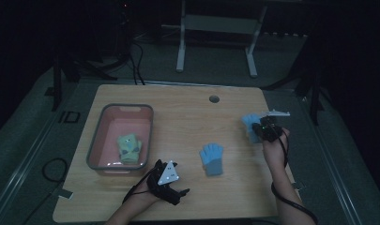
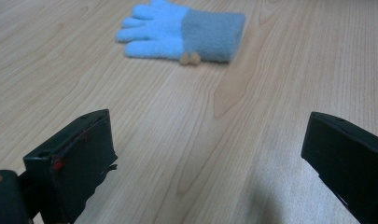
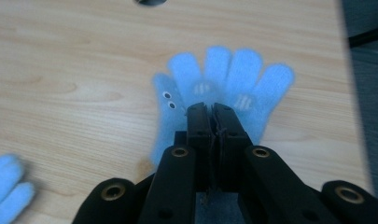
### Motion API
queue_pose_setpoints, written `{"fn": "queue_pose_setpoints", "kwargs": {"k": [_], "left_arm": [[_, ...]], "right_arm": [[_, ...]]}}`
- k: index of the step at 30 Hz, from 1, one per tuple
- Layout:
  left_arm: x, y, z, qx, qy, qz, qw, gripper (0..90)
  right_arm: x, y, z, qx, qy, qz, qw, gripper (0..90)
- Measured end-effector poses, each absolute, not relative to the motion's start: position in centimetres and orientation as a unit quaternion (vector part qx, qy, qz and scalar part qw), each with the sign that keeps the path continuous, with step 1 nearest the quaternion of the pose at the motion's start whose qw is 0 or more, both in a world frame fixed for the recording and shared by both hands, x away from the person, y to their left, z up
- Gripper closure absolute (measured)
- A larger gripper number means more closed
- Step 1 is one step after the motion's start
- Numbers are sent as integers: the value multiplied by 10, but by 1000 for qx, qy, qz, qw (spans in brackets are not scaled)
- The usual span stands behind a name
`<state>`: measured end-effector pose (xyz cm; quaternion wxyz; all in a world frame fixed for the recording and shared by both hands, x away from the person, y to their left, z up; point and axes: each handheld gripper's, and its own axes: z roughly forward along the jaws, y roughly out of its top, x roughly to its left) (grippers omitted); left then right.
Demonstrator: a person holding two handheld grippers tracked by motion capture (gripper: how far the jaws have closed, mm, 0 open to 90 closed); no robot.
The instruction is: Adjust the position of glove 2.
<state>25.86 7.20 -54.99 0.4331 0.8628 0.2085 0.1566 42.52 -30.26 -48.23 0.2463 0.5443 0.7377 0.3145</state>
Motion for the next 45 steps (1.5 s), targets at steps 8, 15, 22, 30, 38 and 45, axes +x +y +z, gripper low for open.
{"fn": "queue_pose_setpoints", "kwargs": {"k": [8,15,22,30,38,45], "left_arm": [[258,66,-544,862,193,163,439,27],[263,66,-544,860,199,158,442,28],[264,66,-546,863,198,158,437,27],[263,68,-548,864,200,156,435,27],[262,68,-550,866,199,156,431,27],[261,68,-550,866,199,157,431,28]], "right_arm": [[387,-304,-478,575,719,294,258,865],[359,-296,-497,585,721,281,243,864],[337,-283,-511,594,713,283,244,863],[335,-274,-537,599,720,270,223,848],[337,-277,-541,593,727,277,208,780],[339,-283,-528,575,739,289,198,699]]}}
